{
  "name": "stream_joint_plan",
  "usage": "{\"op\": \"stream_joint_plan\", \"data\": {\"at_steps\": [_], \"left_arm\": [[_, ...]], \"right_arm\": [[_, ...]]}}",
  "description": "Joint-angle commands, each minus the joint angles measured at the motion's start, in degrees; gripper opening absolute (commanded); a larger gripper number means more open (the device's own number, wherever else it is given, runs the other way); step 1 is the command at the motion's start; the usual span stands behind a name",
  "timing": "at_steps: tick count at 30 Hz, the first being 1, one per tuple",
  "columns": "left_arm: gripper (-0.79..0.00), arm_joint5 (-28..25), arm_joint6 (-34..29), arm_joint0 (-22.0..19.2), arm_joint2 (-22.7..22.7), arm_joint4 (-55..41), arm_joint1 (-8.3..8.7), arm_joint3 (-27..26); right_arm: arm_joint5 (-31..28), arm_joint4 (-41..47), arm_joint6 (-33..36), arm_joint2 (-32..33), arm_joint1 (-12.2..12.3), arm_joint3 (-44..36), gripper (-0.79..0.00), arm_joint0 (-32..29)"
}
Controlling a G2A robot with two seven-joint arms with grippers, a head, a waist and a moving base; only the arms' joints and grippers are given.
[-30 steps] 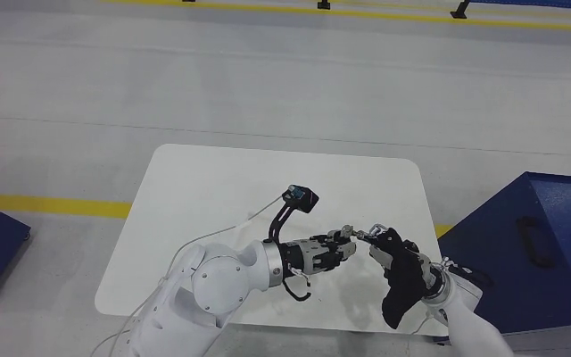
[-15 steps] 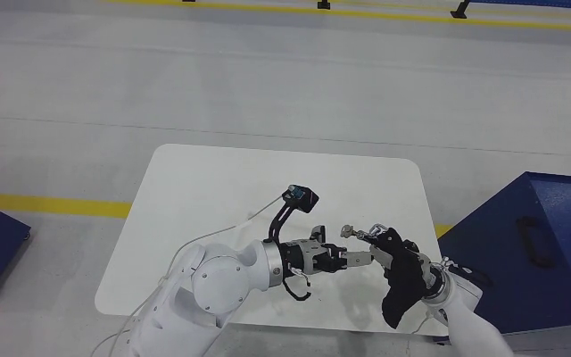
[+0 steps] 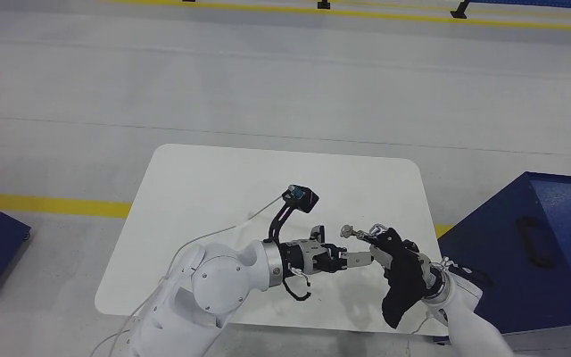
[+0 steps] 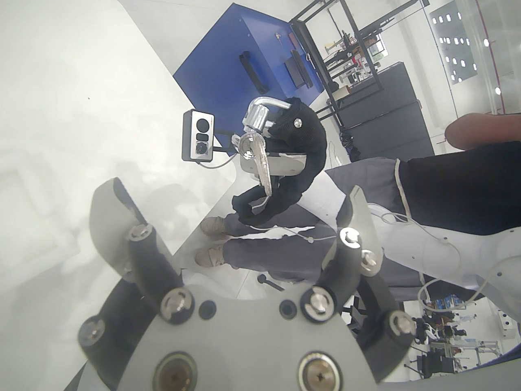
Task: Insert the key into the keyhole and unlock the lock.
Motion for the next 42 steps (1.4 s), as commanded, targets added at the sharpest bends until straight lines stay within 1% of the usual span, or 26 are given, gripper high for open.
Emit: {"op": "stream_joint_plan", "data": {"at_steps": [1,3,5,8,10,13,15,17,19,24,27,29,32,35,40,42], "left_arm": [[0.000,1.0,1.0,0.6,-0.8,-1.0,0.03,0.7],[0.000,2.3,0.8,1.3,-3.1,-3.8,0.24,0.5],[0.000,5.5,-0.8,1.6,-5.3,-4.7,0.58,0.1],[0.000,7.7,-2.6,2.2,-7.6,-8.1,0.87,-0.7],[0.000,8.4,-4.4,1.7,-7.3,-8.3,0.99,-0.4],[0.000,9.0,-4.7,0.0,-6.0,-8.5,0.84,0.6],[-0.065,8.8,-4.5,-1.3,-5.0,-6.8,0.81,1.2],[-0.099,7.2,-4.9,-2.1,-4.0,-7.5,0.68,1.7],[-0.105,6.7,-5.0,-3.0,-3.4,-6.5,0.67,2.3],[-0.160,3.9,-4.4,-4.0,-2.3,-5.1,0.70,2.0],[-0.397,3.5,-3.9,-4.1,-2.3,-3.6,0.83,1.9],[-0.437,3.2,-3.9,-4.1,-2.4,-3.7,0.90,2.1],[-0.437,3.1,-4.0,-4.3,-2.8,-4.2,0.98,2.5],[-0.462,2.9,-4.4,-4.4,-3.1,-5.0,1.07,2.7],[-0.465,2.7,-5.3,-4.5,-3.9,-5.7,1.31,2.9],[-0.523,2.5,-5.7,-4.6,-3.9,-5.7,1.39,2.9]], "right_arm": [[-5.6,-2.5,-0.8,0.5,-0.1,-1.5,-0.785,-0.6],[-9.3,-3.7,-0.2,1.1,-0.1,-1.9,-0.785,-1.6],[-10.7,-4.5,1.0,1.9,-0.1,-2.1,-0.785,-2.0],[-14.7,-8.5,4.4,3.3,0.2,-1.7,-0.785,-2.6],[-14.8,-9.7,6.6,3.5,0.3,-0.9,-0.785,-2.9],[-16.2,-12.0,8.4,3.9,0.4,-0.4,-0.785,-2.8],[-15.7,-12.1,8.7,3.9,0.4,0.3,-0.785,-2.8],[-13.7,-10.6,8.1,3.5,0.3,0.9,-0.785,-2.3],[-11.6,-10.5,8.0,3.1,0.3,1.1,-0.785,-1.6],[-9.2,-11.5,6.2,1.9,0.2,1.7,-0.785,-0.1],[-8.3,-11.6,5.9,1.0,0.1,1.7,-0.785,0.6],[-7.4,-10.8,5.5,0.5,-0.1,2.0,-0.785,1.1],[-6.2,-9.9,5.1,0.0,-0.2,2.6,-0.785,1.9],[-5.4,-9.6,4.9,-0.4,-0.3,3.0,-0.785,2.5],[-4.1,-9.1,5.0,-0.9,-0.4,3.5,-0.785,3.4],[-2.8,-8.5,5.2,-1.2,-0.4,3.8,-0.785,3.7]]}}
